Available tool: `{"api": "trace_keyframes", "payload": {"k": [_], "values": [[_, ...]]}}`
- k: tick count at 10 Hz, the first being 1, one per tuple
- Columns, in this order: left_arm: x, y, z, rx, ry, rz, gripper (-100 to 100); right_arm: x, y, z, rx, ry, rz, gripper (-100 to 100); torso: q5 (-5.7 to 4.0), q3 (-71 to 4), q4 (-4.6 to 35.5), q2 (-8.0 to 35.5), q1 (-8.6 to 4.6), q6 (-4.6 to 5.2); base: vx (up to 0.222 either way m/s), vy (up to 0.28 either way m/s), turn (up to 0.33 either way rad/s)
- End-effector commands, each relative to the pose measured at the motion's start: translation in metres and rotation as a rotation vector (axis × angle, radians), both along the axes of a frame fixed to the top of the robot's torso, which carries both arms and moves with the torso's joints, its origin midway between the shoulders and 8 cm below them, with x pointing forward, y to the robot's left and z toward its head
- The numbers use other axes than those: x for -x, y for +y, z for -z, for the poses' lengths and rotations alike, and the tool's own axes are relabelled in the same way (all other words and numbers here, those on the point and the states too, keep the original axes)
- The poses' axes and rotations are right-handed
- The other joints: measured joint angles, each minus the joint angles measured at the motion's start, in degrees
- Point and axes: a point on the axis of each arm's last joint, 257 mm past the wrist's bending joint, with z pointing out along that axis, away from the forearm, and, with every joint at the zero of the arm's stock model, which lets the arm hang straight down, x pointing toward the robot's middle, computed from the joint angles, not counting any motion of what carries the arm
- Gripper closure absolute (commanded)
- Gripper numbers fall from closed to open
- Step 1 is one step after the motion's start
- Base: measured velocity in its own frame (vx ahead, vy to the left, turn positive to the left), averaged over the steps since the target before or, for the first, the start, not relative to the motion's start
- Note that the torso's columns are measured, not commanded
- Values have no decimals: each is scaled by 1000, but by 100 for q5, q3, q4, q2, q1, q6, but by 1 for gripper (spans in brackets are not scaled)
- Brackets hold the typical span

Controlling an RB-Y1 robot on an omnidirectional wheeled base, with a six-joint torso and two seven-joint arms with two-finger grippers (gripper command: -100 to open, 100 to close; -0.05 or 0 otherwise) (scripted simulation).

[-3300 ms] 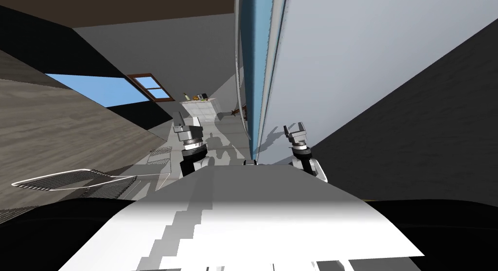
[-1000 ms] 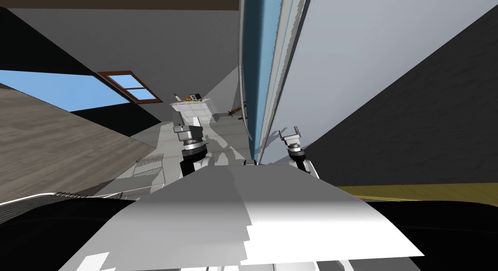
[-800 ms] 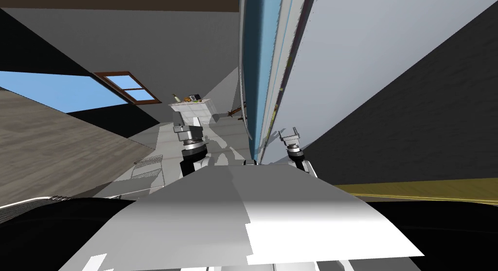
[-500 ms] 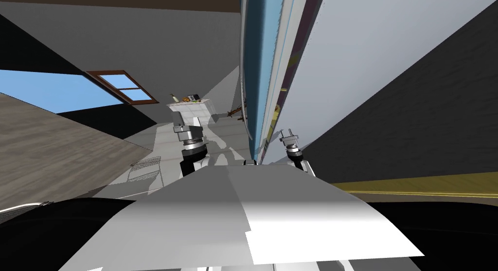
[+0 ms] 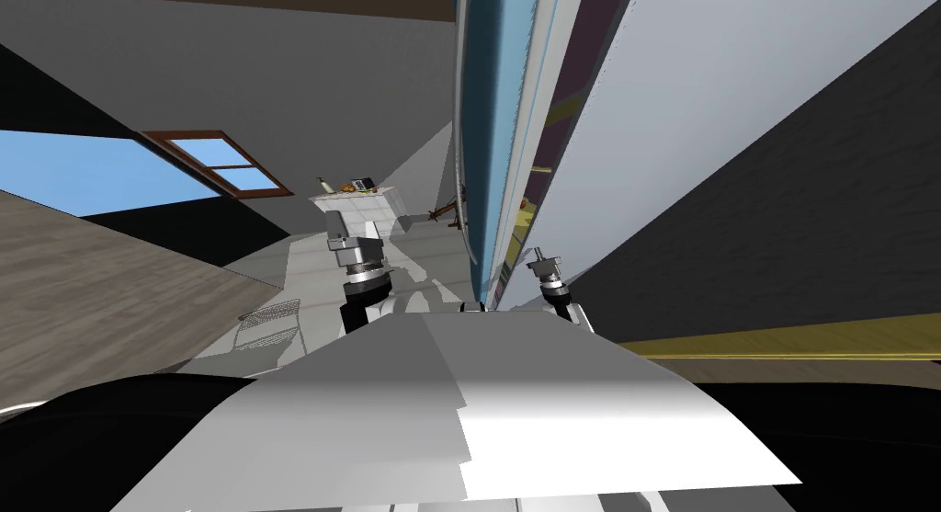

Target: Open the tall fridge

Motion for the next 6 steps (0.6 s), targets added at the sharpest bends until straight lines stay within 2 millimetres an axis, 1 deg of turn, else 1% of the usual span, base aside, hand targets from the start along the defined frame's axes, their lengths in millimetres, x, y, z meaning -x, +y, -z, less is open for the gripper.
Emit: {"api": "trace_keyframes", "payload": {"k": [1, 6], "values": [[0, 0, 0, 0, 0, 0, 0, -5, 2, 16, 68, 25, 23, -100, 3, 0, 0, -1, 10, 2, 7, 64, -55], [0, 0, 0, 0, 0, 0, 0, -9, -2, 34, 205, 34, 71, -100, 2, -9, -6, -17, 25, -16, 5, 65, -46]]}}
